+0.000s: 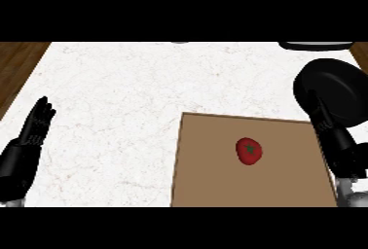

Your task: Pick the tomato from the tray and place it in the pot

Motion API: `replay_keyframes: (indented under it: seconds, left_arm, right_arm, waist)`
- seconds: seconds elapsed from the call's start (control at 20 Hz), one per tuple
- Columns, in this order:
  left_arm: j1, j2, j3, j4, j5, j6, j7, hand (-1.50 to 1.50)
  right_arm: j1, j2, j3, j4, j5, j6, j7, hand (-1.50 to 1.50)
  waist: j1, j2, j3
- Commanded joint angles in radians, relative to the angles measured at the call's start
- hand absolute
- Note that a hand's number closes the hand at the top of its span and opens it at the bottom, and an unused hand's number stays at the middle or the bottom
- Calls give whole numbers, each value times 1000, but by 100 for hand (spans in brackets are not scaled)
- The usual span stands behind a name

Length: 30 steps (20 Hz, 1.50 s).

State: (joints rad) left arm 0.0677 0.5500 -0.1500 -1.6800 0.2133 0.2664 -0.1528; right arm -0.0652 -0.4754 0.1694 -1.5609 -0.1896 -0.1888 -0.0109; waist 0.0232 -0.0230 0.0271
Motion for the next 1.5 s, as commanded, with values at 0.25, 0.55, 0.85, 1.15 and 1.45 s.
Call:
replay_keyframes:
  seconds: [0.25, 0.55, 0.85, 1.15, 1.45]
  left_arm:
    - [-49, 65, 30, 225, -85, 50, 235, 0]
    - [-47, 53, 33, 233, -26, 46, 403, 0]
    - [-136, 62, 35, 241, -40, 19, 514, 0]
    - [-127, 24, 1, 227, -85, 67, 521, 0]
    - [-126, -11, -15, 266, -111, 76, 481, 0]
  right_arm:
    - [-204, 157, 221, -54, 118, -9, 108, 150]
    - [-56, 194, 193, -45, 560, -506, -37, -150]
    - [25, 156, 357, -293, 914, -454, 330, -150]
    - [-9, 48, 349, -407, 1048, -89, 695, -150]
    - [-99, 30, 422, -537, 1001, 307, 991, -150]
  waist:
    - [-6, 33, -29]
    - [-41, 23, -27]
    - [-46, 16, -30]
    - [-48, 12, -33]
    - [-27, 18, -33]
